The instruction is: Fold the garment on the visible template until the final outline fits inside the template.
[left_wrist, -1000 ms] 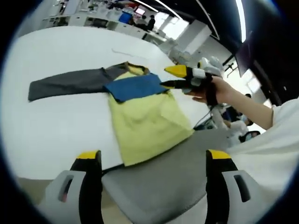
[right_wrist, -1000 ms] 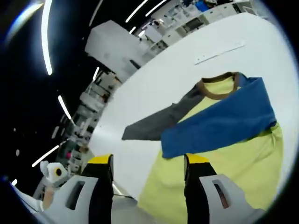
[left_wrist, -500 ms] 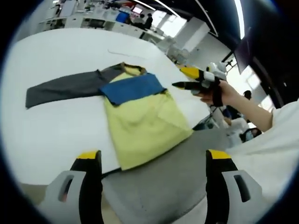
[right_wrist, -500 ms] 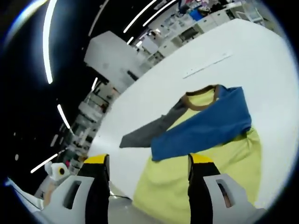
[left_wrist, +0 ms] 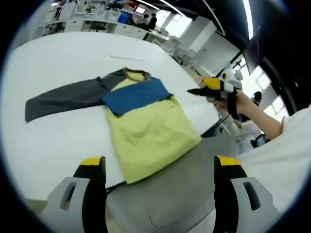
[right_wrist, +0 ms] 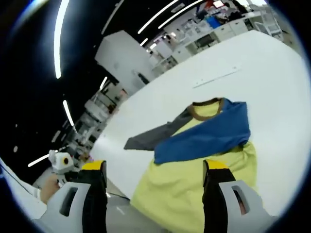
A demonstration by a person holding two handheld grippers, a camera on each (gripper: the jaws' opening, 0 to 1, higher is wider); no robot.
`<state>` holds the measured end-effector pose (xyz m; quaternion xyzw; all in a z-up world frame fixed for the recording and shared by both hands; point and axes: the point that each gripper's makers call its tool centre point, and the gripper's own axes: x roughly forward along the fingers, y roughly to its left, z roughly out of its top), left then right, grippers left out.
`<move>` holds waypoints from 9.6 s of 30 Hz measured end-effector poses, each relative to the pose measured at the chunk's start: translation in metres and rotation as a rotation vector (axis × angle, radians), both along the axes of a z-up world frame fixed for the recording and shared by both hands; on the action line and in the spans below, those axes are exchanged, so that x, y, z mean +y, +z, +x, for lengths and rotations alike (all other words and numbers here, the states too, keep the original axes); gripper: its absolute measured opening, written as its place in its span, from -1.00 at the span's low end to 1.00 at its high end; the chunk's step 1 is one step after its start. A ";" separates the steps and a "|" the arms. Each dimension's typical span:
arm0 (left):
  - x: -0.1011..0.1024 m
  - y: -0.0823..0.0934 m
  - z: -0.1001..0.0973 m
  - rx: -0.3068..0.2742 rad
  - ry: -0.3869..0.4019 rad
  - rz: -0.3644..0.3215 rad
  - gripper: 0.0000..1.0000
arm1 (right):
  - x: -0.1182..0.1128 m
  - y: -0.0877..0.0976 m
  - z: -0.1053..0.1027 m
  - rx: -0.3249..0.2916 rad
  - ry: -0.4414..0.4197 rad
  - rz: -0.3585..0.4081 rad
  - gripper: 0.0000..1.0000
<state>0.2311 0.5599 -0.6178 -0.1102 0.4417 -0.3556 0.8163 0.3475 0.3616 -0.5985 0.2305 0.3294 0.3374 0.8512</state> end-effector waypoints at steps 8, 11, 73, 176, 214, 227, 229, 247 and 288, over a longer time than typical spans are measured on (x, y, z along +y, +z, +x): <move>-0.005 0.002 0.005 -0.003 -0.006 0.001 0.75 | -0.017 0.010 -0.015 -0.068 0.025 -0.008 0.78; -0.006 0.002 0.006 -0.004 -0.007 0.001 0.75 | -0.022 0.011 -0.024 -0.120 0.084 -0.069 0.87; 0.021 -0.003 -0.021 -0.035 0.012 0.143 0.97 | -0.120 -0.001 -0.119 -0.134 0.230 -0.414 0.99; 0.168 -0.007 0.112 -0.026 0.332 0.170 0.88 | -0.103 -0.038 -0.077 -0.004 0.132 -0.378 0.99; 0.223 -0.056 0.167 0.017 0.345 0.230 0.84 | -0.098 -0.053 -0.057 0.047 0.109 -0.382 0.95; 0.241 -0.078 0.185 0.048 0.381 0.209 0.78 | -0.090 -0.057 -0.051 0.063 0.126 -0.382 0.95; 0.245 -0.082 0.186 0.052 0.380 0.219 0.77 | -0.089 -0.057 -0.050 0.061 0.133 -0.386 0.95; 0.259 -0.102 0.214 0.063 0.469 0.170 0.63 | -0.081 -0.061 -0.049 0.076 0.175 -0.409 0.95; 0.309 -0.128 0.270 -0.093 0.438 0.446 0.07 | -0.083 -0.070 -0.046 0.130 0.175 -0.427 0.92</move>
